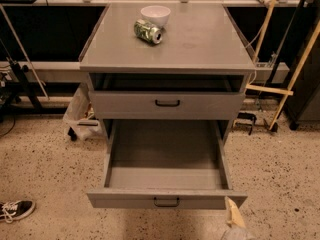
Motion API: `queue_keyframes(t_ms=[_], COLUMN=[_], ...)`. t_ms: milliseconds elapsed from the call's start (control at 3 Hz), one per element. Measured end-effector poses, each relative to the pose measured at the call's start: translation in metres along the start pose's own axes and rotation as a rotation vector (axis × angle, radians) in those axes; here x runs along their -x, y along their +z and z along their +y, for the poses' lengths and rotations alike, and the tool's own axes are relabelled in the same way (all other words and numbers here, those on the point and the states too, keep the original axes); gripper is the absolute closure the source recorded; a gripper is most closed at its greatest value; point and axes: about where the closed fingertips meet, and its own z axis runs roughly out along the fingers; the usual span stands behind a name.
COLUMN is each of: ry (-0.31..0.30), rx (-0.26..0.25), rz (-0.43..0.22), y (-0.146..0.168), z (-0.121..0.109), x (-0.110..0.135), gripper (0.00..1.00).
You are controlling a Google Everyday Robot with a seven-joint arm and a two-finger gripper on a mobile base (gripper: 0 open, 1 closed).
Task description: Open middle drawer
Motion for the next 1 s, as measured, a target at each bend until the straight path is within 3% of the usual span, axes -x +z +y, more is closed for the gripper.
queue_keyframes(t_ms=[333, 667, 1000], ry=[-0.114, -0.290, -0.385], rx=[0.047, 0.080, 0.004], rz=[-0.098, -0.143, -0.193], y=[0.013, 0.007, -0.022], z=[-0.020, -0.025, -0.042], x=[0.080, 0.162, 0.242], gripper=[0.00, 0.00, 0.00])
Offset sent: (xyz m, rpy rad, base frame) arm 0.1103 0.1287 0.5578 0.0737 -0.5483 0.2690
